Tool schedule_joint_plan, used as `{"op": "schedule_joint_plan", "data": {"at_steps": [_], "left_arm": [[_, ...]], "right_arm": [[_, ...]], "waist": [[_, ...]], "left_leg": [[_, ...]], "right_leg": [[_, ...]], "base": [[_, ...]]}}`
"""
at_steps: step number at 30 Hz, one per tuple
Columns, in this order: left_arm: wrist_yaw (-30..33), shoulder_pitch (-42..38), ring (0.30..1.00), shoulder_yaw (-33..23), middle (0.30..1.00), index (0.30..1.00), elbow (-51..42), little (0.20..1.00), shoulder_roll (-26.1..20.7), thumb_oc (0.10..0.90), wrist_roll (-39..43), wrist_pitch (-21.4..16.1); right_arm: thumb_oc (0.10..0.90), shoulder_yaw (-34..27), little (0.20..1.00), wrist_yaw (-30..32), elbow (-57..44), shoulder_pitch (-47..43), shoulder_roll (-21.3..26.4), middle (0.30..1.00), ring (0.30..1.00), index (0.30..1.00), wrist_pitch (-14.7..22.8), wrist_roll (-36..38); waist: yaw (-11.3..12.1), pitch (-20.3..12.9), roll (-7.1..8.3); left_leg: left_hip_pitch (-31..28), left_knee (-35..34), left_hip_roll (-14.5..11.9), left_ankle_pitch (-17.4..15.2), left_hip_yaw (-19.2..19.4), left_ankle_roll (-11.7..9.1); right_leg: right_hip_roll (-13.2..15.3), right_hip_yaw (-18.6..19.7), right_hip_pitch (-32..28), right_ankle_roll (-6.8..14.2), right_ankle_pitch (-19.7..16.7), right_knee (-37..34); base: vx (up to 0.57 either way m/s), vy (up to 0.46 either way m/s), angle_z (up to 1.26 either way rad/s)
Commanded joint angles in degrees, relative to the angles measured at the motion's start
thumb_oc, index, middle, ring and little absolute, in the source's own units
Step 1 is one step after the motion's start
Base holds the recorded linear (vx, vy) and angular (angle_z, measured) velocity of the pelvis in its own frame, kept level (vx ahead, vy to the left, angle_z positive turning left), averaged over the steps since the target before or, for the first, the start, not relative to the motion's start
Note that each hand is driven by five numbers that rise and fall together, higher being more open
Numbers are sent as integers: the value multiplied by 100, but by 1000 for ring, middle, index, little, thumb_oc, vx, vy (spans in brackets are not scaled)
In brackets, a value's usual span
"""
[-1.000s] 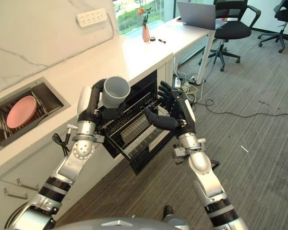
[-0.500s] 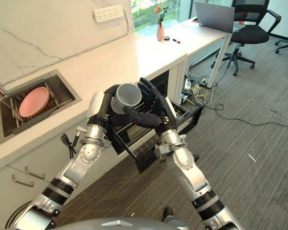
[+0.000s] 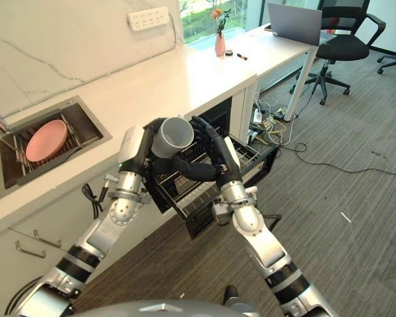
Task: Place the dishes in the dishwasher.
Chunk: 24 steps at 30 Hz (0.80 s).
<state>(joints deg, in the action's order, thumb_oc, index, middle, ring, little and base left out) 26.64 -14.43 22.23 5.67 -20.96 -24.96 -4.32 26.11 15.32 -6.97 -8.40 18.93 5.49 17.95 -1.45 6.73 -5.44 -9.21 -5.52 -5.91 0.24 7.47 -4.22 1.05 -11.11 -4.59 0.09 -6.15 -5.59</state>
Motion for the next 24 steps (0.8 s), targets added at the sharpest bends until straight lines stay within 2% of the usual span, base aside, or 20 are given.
{"op": "schedule_joint_plan", "data": {"at_steps": [1,9,11,20,21,22,24], "left_arm": [[487,-685,300,65,300,300,-568,300,-262,400,-251,-243],[418,-535,300,291,300,300,-506,300,-69,400,-71,-130],[408,-593,300,364,300,300,-460,300,-68,400,-132,-57],[219,-827,300,962,300,300,-306,300,72,400,-460,-30],[206,-823,300,1018,300,300,-298,300,87,400,-481,-37],[177,-827,300,1066,300,300,-280,300,102,400,-504,-42],[160,-824,300,1125,300,300,-279,300,119,400,-550,-73]], "right_arm": [[800,132,900,79,-488,-882,-516,900,900,900,524,-101],[800,322,900,313,-499,-961,-666,900,900,900,465,43],[800,371,900,350,-488,-996,-709,900,900,900,470,228],[800,507,900,615,-324,-1167,-825,900,900,900,373,211],[502,508,453,643,-298,-1175,-817,453,453,453,377,172],[400,520,300,644,-264,-1169,-814,300,300,300,360,116],[400,553,300,633,-183,-1179,-805,300,300,300,331,-22]], "waist": [[-15,-340,421],[15,-324,420],[24,-326,419],[30,-303,437],[28,-303,444],[27,-306,451],[33,-303,462]], "left_leg": [[-43,52,-183,-80,475,-159],[0,52,-189,-59,441,-159],[21,52,-189,-45,429,-163],[142,52,-167,-15,355,-161],[149,52,-165,-16,349,-159],[149,52,-162,-18,347,-157],[150,52,-159,-21,346,-152]], "right_leg": [[684,458,-522,799,816,59],[690,448,-489,800,803,59],[689,442,-477,802,801,59],[705,327,-446,818,810,59],[709,325,-445,819,808,59],[708,320,-443,821,809,59],[710,313,-441,824,808,59]], "base": [[0,0,0],[0,0,0],[0,0,0],[-19,2,10],[-6,3,4],[-7,6,7],[-10,10,7]]}}
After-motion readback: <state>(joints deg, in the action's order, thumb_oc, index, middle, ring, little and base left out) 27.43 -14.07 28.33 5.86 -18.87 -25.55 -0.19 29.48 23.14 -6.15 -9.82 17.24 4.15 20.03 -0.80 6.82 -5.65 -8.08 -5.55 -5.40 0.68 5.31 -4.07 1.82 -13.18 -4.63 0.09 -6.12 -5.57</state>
